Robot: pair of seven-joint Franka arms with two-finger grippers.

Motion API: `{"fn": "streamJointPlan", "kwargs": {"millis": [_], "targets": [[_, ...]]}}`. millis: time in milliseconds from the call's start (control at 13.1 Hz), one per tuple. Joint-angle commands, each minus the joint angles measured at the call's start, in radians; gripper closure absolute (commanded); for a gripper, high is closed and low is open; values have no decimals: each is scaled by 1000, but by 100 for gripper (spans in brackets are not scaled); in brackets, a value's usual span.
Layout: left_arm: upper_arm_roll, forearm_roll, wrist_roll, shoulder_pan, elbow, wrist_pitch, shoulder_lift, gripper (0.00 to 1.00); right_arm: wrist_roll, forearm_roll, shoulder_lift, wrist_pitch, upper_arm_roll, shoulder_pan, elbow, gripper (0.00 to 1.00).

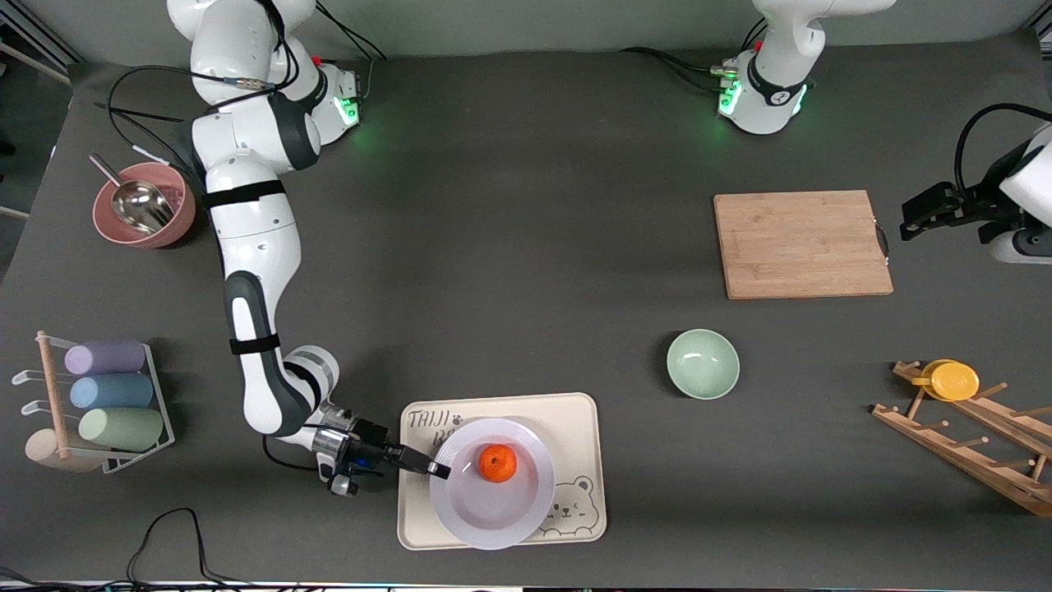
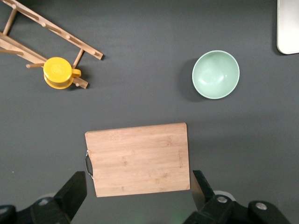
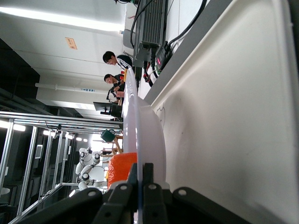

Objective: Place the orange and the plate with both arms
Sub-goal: 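Carry the plate with the right gripper onto the bear tray, then open the right gripper and release the plate on the tray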

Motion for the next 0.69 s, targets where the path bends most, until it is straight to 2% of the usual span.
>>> {"fn": "streamJointPlan", "kwargs": {"millis": [0, 153, 229, 306, 382, 458, 611], "targets": [[5, 11, -7, -10, -7, -17, -17, 0, -33, -15, 17, 10, 5, 6, 34, 82], [5, 11, -8, -13, -7, -17, -17, 0, -36, -15, 17, 8, 5, 6, 34, 59], [5, 8, -10, -13, -7, -17, -17, 0, -36, -15, 16, 10, 5, 6, 34, 52], [5, 6, -10, -12, -7, -17, -17, 0, -36, -15, 13, 10, 5, 6, 34, 40], [5, 6, -9, -11, -7, -17, -17, 0, -36, -16, 7, 10, 3, 6, 34, 23], [5, 8, -8, -11, -7, -17, -17, 0, -36, -19, 0, 8, 0, 6, 34, 0], [5, 6, -8, -13, -7, -17, -19, 0, -36, -39, -12, 10, -6, 6, 34, 0]]}}
